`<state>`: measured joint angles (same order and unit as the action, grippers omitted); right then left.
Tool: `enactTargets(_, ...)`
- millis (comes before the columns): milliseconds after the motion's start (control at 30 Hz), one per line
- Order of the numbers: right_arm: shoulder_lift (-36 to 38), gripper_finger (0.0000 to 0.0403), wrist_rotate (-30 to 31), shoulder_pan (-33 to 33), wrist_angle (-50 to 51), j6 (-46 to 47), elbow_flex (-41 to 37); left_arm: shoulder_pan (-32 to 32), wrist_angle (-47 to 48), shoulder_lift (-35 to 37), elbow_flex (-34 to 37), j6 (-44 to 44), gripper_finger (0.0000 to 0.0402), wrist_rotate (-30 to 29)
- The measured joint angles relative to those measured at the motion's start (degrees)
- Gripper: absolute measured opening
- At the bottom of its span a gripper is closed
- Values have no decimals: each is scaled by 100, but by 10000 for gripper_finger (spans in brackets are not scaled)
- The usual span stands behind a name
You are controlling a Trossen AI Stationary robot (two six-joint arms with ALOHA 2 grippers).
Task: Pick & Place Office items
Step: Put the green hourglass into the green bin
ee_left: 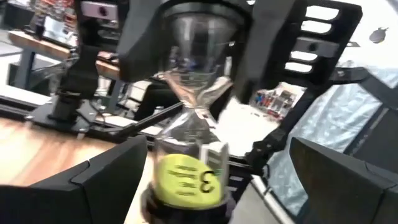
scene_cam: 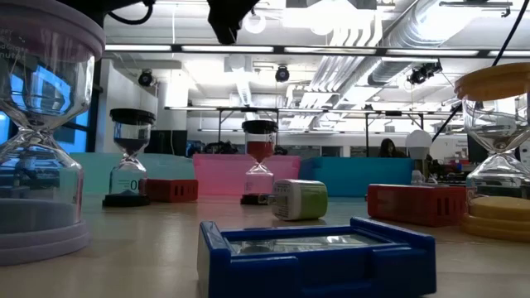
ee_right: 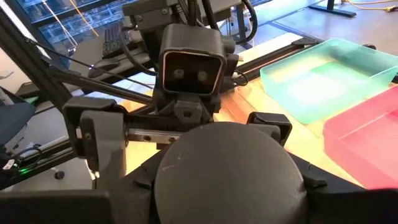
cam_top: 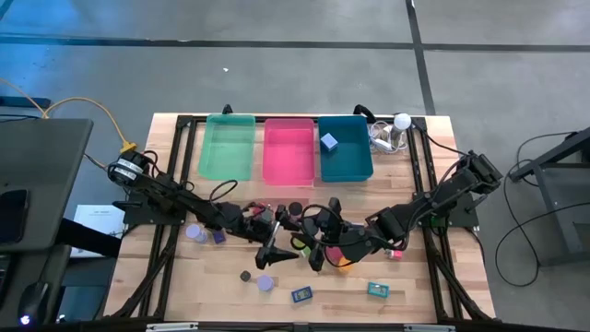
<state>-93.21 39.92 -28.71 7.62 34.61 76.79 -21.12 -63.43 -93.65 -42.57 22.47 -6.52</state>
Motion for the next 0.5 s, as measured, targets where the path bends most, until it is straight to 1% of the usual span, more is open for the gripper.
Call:
enactTargets(133, 0, 179, -1, 1, -3, -17, 0, 13, 56, 0, 0, -201, 387, -23)
enactTargets(367, 0, 182, -9, 20, -5, -20, 0, 12, 173, -1, -4, -292, 387, -10)
enactTargets(500, 0, 179, -144, 70, -7, -34, 0, 39, 182, -204, -137, -299, 387, -10)
